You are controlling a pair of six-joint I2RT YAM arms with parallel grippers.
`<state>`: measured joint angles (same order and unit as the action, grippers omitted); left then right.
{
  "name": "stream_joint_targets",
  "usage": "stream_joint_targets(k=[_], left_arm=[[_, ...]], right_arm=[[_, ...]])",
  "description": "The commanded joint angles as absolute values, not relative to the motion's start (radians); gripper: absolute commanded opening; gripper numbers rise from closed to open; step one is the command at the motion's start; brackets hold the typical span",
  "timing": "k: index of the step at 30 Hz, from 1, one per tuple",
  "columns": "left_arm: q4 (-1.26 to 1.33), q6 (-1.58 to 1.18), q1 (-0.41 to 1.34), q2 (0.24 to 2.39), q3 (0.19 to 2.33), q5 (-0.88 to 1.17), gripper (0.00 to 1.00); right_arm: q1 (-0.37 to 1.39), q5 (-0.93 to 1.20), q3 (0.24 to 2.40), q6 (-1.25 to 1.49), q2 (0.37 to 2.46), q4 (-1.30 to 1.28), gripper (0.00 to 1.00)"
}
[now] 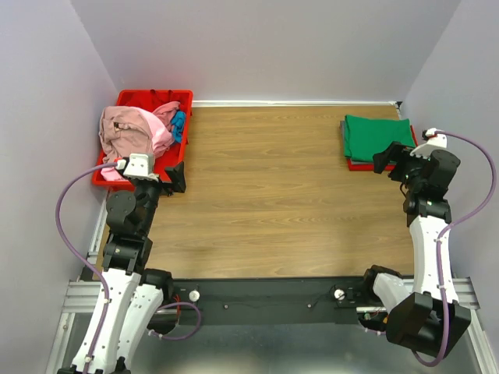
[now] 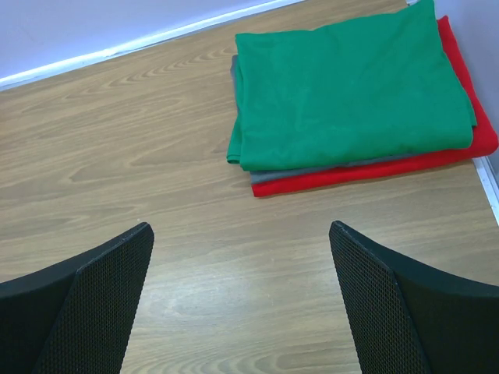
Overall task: Fold and stack the t-shirts
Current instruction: Grab the tshirt from the pile
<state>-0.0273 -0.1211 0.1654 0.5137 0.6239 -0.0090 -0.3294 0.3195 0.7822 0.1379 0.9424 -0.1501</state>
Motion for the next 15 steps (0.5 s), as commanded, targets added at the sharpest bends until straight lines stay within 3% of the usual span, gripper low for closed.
stream_joint_targets(k=[1,8,15], left_arm=[[-0.021,-0.129,0.169,0.515,0.629,-0.029,0.98],[0.067,-0.267,0.144,0.621,0.656,0.084,0.98],[0.086,-0.435,-0.038,0.905,0.854,0.152,0.98]], right_arm=[[-0.336,0.365,0.775,0.123,0.956,-0.132,1.0],[-0.336,0.8,0.769,-0.172,0.979,-0.236,1.0],[-0.334,0.899,0.759,-0.241,0.996,-0.288,1.0]])
